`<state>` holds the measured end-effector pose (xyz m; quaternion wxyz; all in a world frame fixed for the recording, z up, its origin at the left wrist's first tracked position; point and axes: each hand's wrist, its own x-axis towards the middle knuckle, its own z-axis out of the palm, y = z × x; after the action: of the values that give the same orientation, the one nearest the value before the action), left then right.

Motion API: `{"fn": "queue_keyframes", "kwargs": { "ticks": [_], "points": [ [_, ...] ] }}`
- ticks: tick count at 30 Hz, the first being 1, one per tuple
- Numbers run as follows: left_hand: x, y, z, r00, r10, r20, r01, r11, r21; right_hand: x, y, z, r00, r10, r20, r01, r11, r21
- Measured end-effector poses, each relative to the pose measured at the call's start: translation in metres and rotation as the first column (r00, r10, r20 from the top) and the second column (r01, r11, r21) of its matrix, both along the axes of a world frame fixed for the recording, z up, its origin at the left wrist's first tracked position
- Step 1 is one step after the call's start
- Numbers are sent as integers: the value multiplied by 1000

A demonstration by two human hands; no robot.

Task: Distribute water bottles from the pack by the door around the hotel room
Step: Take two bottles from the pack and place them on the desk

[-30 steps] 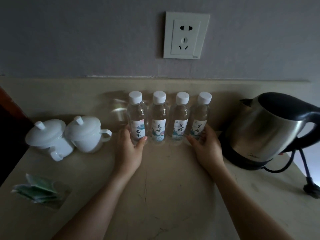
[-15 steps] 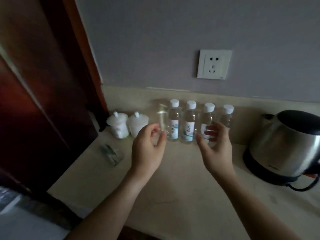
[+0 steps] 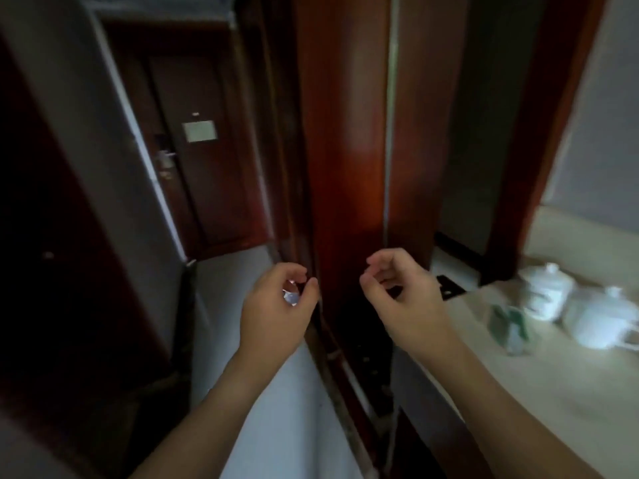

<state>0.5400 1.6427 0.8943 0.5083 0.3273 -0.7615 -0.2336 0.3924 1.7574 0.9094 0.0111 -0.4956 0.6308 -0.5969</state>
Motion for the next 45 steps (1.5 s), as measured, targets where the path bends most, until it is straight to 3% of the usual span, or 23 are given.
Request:
{"fn": "queue_keyframes", "kwargs": {
  "ticks": [4, 9, 16, 29, 38, 45],
  "points": [
    [67, -47, 1, 990, 140, -6, -140, 990, 24, 48, -77, 2, 979, 200, 29, -200, 979, 28],
    [122, -114, 2, 971, 240, -11, -239, 970, 31, 88, -171, 3, 946, 324, 28, -325, 944, 57],
    [152, -222, 3, 979, 197, 57, -196, 980, -7, 108, -279, 4, 930, 368, 23, -368, 923, 108],
    [82, -391, -38, 999, 27, 47, -34, 988, 151, 38, -439, -24, 942, 275, 190, -299, 948, 109],
    [-1, -552, -38, 996, 76, 43, -82, 984, 157, -60, -616, -34, 915, 294, 275, -313, 949, 28],
    [-30, -665, -7, 983, 173, 53, -178, 978, 109, -77, -753, -23, 872, 388, 300, -421, 905, 54]
  ]
}}
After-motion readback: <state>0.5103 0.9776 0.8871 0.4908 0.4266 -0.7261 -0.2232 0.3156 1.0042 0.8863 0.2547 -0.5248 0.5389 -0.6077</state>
